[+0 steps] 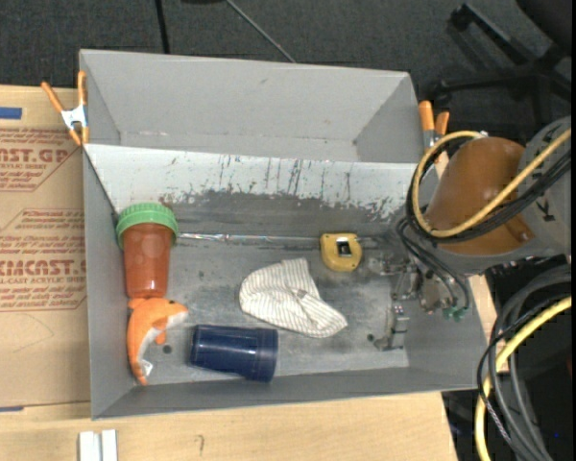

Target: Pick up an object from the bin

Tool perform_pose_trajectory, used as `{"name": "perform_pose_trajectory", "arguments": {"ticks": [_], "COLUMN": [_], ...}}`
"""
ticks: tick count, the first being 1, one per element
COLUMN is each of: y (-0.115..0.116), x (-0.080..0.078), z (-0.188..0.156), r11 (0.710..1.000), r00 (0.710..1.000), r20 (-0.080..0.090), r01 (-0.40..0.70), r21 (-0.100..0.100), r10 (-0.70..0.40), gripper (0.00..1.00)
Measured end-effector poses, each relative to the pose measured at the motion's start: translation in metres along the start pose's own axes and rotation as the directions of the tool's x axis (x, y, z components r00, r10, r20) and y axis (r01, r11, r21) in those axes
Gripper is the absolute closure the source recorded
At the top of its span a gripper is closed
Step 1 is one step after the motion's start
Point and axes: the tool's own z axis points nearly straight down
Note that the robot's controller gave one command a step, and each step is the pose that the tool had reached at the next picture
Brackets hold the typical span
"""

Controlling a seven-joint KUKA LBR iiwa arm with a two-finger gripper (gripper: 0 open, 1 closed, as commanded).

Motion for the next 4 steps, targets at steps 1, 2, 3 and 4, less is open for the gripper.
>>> {"name": "perform_pose_trajectory", "arguments": {"ticks": [1,2,3,4], "y": [0.000,0.074,0.095,0.079], "x": [-0.002,-0.018,-0.012,-0.018], "z": [-0.004,0.063,-0.001,0.051], "r11": [1.000,0.999,0.997,0.998], "r00": [1.000,0.999,0.997,0.998], "r20": [0.008,0.011,0.004,0.014], "r01": [0.002,-0.054,-0.079,-0.058], "r21": [0.001,-0.001,-0.001,-0.001], "r10": [-0.002,0.054,0.079,0.058], "gripper": [0.00,0.00,0.00,0.00]}}
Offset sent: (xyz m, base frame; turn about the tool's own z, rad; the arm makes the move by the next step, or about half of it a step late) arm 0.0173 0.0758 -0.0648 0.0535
